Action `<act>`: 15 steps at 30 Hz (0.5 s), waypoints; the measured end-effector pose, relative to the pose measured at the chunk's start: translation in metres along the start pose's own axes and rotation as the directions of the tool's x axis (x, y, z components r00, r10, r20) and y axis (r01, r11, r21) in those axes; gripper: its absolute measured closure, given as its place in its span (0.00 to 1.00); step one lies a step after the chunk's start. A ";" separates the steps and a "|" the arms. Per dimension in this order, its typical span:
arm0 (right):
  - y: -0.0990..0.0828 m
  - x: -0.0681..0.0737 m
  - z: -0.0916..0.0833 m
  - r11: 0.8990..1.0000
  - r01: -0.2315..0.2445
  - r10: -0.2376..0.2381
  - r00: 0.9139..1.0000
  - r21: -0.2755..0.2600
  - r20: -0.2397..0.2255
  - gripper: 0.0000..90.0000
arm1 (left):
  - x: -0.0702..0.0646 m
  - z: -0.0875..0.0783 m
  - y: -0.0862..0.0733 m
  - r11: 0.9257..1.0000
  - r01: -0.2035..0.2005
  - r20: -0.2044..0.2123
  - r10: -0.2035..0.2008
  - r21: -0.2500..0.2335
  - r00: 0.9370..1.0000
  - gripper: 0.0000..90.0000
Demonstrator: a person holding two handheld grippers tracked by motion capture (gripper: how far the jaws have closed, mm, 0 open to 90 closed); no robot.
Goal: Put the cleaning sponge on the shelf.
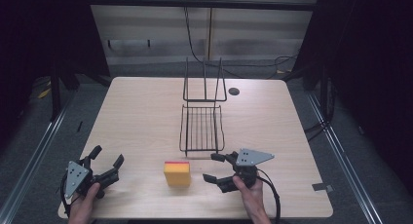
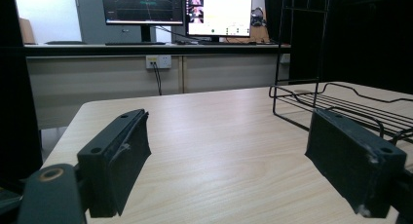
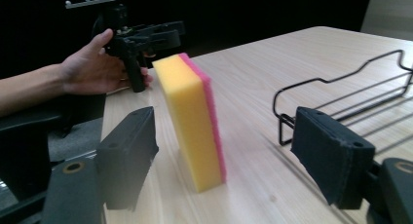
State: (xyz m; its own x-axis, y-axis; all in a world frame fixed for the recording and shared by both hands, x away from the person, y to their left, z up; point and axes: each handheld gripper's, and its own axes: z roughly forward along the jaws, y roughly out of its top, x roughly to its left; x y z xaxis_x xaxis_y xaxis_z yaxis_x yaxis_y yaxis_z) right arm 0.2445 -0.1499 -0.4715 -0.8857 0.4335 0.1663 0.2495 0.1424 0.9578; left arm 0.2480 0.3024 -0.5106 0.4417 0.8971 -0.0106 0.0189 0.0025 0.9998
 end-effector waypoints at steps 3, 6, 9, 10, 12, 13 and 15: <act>0.000 0.002 0.007 1.000 0.001 -0.001 1.000 0.002 -0.020 0.23 | 0.000 0.000 0.000 1.000 0.000 0.000 0.000 0.000 1.000 0.17; 0.001 0.003 0.012 1.000 0.003 -0.003 0.999 0.003 -0.032 0.23 | 0.000 0.000 0.000 1.000 0.000 0.000 0.000 0.000 1.000 0.17; 0.002 0.005 0.016 1.000 0.012 -0.012 0.999 -0.003 -0.042 0.25 | 0.000 0.000 0.000 1.000 -0.002 -0.001 0.002 0.001 1.000 0.17; 0.002 0.005 0.018 1.000 0.010 -0.010 0.999 0.001 -0.050 0.26 | 0.000 0.000 0.000 1.000 -0.002 -0.001 0.002 0.002 1.000 0.17; 0.001 0.007 0.021 1.000 0.011 -0.011 0.998 0.004 -0.063 0.26 | 0.000 0.000 0.000 1.000 0.000 0.000 0.000 0.000 1.000 0.17; 0.001 0.007 0.023 1.000 0.014 -0.014 0.998 0.004 -0.068 0.26 | 0.000 0.000 0.000 1.000 -0.002 -0.001 0.002 0.001 1.000 0.17; 0.002 0.009 0.027 1.000 0.016 -0.015 0.996 0.007 -0.084 0.27 | 0.000 0.000 0.000 1.000 -0.001 0.001 0.001 0.001 1.000 0.17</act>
State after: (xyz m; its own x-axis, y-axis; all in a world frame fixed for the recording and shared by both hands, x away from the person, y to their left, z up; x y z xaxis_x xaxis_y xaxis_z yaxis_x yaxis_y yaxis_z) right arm 0.2481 -0.1220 -0.4740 -0.9193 0.3546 0.1707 0.2379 0.1553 0.9588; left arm 0.2480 0.3024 -0.5106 0.4423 0.8968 -0.0095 0.0191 0.0012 0.9998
